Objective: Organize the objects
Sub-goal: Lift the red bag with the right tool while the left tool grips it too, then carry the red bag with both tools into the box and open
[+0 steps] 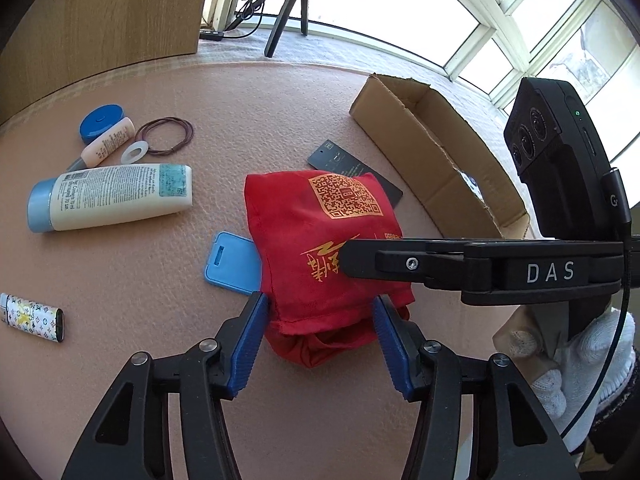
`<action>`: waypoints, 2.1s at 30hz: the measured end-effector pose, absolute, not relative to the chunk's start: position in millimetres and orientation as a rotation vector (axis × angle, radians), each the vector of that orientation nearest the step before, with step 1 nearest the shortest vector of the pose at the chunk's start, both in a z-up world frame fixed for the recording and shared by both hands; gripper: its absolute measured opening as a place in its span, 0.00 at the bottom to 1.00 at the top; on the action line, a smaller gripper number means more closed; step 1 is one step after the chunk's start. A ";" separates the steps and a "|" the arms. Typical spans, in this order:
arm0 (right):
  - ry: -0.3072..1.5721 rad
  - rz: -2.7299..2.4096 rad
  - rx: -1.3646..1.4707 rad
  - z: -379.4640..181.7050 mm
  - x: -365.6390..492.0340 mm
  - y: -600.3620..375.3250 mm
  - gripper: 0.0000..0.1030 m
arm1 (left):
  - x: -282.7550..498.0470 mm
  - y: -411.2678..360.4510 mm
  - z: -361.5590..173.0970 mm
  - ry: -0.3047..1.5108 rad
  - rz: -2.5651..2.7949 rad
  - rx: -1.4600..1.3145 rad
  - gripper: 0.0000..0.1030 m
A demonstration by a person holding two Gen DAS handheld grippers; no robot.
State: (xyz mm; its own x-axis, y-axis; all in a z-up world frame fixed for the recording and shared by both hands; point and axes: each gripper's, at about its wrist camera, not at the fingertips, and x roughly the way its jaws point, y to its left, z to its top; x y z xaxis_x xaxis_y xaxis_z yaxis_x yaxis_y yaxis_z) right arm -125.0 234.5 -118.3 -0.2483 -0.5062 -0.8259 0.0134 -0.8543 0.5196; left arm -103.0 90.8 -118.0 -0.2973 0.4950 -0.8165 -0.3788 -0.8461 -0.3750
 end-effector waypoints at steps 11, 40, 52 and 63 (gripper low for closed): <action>-0.545 -2.160 1.597 -100.3 -112.9 228.3 0.36 | -81.2 107.2 -94.5 -0.175 2.125 -1.313 0.47; -0.567 -2.125 1.683 -119.6 -123.6 228.5 0.60 | -112.9 99.7 -118.3 -0.187 2.157 -1.427 0.64; -0.445 -2.327 1.513 -50.4 -110.1 268.6 0.60 | -118.2 166.5 -59.5 -0.138 2.169 -1.241 0.64; -0.481 -2.467 1.493 -29.6 -101.9 363.5 0.60 | -127.7 272.2 -49.4 -0.085 2.107 -1.182 0.64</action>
State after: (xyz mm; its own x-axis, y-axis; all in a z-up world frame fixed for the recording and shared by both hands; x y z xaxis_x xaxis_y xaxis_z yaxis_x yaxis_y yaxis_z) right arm -101.8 363.5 -29.6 -0.4609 -0.3485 -0.8162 0.0161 -0.9228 0.3850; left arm -127.7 272.2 -49.4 -0.3306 0.6080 -0.7219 -0.5475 -0.7466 -0.3781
